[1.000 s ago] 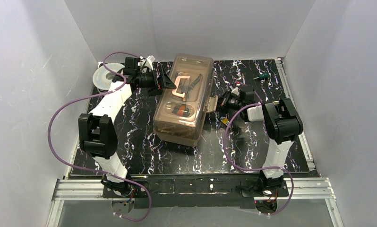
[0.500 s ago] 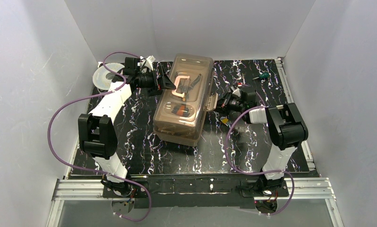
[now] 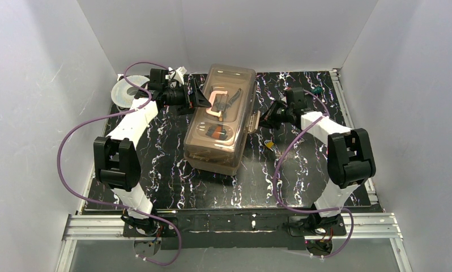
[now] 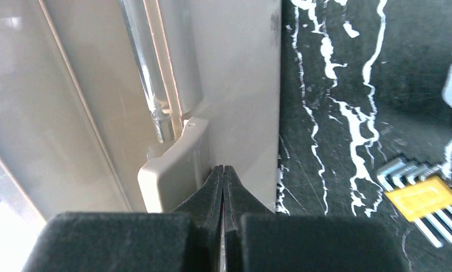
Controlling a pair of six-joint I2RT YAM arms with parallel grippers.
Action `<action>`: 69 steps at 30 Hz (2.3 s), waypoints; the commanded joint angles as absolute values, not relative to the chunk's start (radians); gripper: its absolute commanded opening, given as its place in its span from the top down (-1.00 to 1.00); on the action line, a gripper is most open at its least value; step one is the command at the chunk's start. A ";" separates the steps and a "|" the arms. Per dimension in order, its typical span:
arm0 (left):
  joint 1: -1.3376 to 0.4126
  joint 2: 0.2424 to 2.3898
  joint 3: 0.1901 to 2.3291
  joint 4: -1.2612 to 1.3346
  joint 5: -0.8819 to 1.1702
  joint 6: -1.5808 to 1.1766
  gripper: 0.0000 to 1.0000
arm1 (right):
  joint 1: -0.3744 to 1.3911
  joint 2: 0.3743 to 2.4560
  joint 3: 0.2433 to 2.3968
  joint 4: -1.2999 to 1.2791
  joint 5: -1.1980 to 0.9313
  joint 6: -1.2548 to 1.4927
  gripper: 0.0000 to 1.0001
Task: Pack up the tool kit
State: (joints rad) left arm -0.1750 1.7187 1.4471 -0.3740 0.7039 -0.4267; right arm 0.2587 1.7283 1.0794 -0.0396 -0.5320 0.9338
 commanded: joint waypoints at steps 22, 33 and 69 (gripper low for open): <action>-0.195 1.691 1.424 -0.417 0.725 -0.413 -0.96 | 0.523 1.821 1.693 -0.838 0.070 0.911 0.97; -0.195 1.690 1.422 -0.426 0.714 -0.405 -0.97 | 0.472 1.656 1.594 -0.795 0.179 0.838 0.97; -0.226 1.765 1.390 -0.371 0.768 -0.459 -0.96 | 0.498 1.885 1.388 -0.127 -0.429 0.915 0.97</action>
